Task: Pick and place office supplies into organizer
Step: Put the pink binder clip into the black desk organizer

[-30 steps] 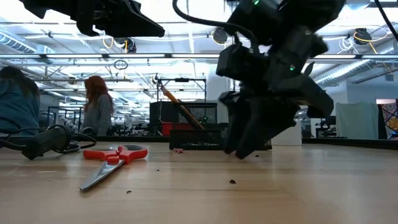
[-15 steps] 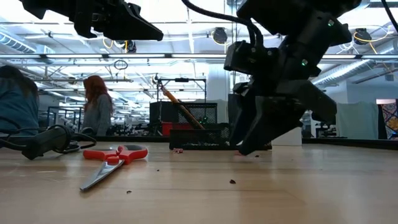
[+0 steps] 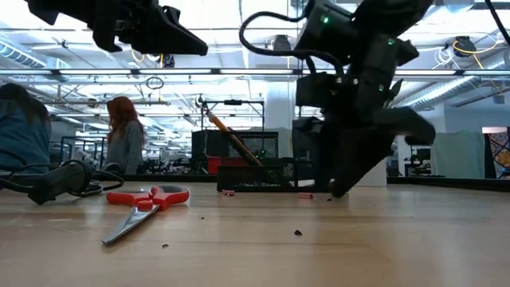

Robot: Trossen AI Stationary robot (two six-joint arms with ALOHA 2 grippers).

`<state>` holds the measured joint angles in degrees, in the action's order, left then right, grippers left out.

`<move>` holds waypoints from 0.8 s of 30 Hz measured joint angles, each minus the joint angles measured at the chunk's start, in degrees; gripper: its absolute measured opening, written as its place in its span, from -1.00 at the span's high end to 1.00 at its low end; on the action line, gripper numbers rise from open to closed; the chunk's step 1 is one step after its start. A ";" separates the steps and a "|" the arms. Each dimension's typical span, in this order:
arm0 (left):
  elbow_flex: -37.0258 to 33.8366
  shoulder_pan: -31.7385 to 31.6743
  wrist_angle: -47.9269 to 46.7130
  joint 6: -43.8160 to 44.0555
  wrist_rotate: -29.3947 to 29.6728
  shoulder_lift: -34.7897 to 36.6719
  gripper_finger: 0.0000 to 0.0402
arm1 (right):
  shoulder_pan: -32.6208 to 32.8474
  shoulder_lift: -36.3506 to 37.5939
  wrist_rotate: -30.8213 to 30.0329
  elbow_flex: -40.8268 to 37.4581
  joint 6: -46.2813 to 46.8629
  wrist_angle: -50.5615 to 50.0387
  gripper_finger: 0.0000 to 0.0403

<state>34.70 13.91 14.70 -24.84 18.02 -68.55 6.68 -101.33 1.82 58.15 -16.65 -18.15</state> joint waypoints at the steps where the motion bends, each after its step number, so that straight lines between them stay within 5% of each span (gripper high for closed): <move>1: 0.00 0.00 -0.42 0.00 0.02 0.00 0.76 | -1.14 0.48 1.58 -0.02 -1.40 -0.01 0.28; 13: 0.00 0.00 -1.25 -0.40 0.03 0.00 0.76 | -5.46 0.80 14.72 0.07 -11.89 2.97 0.28; 24: 0.00 -0.44 -1.15 -1.51 0.05 0.00 0.76 | -5.26 0.36 13.47 -0.04 -19.82 4.91 0.23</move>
<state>34.70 13.47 13.56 -26.35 18.07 -68.55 1.42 -100.98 15.29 58.11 -36.47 -13.25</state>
